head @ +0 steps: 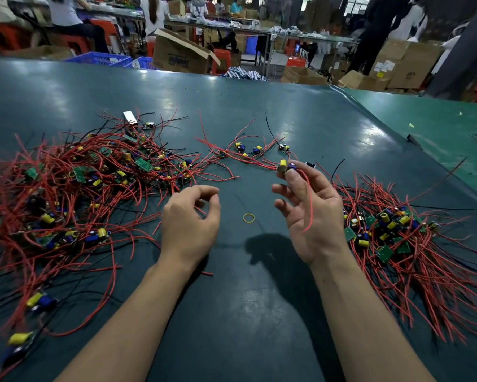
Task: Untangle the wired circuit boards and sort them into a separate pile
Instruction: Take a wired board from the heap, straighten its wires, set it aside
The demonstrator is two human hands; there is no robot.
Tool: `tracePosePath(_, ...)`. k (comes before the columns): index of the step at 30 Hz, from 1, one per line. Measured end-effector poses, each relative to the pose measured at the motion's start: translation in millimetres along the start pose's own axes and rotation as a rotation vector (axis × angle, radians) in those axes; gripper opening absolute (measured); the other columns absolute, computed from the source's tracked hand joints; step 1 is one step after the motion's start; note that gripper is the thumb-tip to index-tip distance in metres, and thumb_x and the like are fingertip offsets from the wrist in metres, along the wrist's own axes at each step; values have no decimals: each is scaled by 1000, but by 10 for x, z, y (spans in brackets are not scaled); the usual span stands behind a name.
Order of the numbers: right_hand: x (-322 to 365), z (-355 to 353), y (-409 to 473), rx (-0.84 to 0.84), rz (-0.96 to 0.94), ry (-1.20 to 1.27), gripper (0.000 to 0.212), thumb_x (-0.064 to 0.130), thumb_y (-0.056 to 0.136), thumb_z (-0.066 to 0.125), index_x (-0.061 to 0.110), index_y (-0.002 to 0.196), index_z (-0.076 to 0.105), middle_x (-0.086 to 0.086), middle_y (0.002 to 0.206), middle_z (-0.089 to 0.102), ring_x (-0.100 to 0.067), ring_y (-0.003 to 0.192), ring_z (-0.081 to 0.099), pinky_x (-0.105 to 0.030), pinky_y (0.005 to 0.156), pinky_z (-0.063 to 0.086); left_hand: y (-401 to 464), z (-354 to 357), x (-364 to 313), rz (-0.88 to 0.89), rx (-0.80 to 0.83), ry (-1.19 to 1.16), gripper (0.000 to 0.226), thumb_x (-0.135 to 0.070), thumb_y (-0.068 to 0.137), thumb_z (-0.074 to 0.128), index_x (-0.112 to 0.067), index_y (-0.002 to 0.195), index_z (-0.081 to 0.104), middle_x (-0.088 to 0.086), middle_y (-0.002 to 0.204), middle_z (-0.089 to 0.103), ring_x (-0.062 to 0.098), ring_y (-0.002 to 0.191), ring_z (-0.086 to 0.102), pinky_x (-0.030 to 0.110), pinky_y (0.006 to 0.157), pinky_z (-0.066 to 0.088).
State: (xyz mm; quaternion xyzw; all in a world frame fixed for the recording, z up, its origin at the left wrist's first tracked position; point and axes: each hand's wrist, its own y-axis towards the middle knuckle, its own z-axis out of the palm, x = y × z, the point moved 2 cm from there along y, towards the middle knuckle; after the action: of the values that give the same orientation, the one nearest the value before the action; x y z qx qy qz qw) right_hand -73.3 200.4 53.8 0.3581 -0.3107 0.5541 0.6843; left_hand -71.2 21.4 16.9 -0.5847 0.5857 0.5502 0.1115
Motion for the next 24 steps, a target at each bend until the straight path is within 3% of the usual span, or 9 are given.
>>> tracePosePath(6, -122, 72, -158, 238, 28, -173, 24, 11, 73, 71, 8, 97, 70, -3, 94, 75, -13, 76, 67, -21, 59, 53, -87, 73, -133, -57, 304, -408, 24, -28, 80, 72, -32, 104, 71, -16, 92, 71, 5, 69, 61, 32, 64, 53)
tracePosePath(8, -152, 74, -156, 210, 22, -225, 24, 13, 73, 72, 10, 96, 72, -4, 92, 75, -12, 76, 66, -21, 58, 52, -81, 68, -153, -75, 314, -515, 24, -19, 82, 72, -29, 104, 72, -9, 93, 72, 7, 70, 60, 34, 65, 52)
tracePosePath(12, -179, 32, -123, 110, 3, -297, 21, 1, 79, 73, 13, 95, 73, -5, 88, 75, -9, 68, 62, -19, 52, 47, -60, 49, -166, -137, 353, -698, 28, -2, 83, 71, -22, 104, 71, -6, 86, 74, 6, 72, 62, 17, 67, 49)
tracePosePath(14, -170, 34, -113, 79, -17, -265, 36, 0, 76, 74, 15, 108, 63, -6, 87, 75, -9, 67, 63, -19, 53, 47, -80, 75, -205, -157, 401, -751, 29, 3, 82, 70, -14, 105, 70, -7, 82, 74, 4, 69, 63, 14, 65, 48)
tracePosePath(18, -183, 74, -107, 72, 53, -204, 80, 18, 66, 76, 14, 137, 41, -2, 77, 73, -10, 63, 64, -19, 53, 49, -77, 103, -245, -183, 358, -813, 21, 4, 77, 70, -7, 94, 65, -6, 76, 74, 4, 62, 66, 13, 60, 48)
tracePosePath(24, -242, 72, -101, 51, 112, -214, 81, 8, 77, 74, 16, 144, 30, -2, 92, 76, -9, 64, 64, -18, 51, 46, -69, 115, -216, -162, 356, -739, 24, 4, 78, 73, 2, 99, 62, -1, 77, 71, 8, 62, 65, 17, 60, 49)
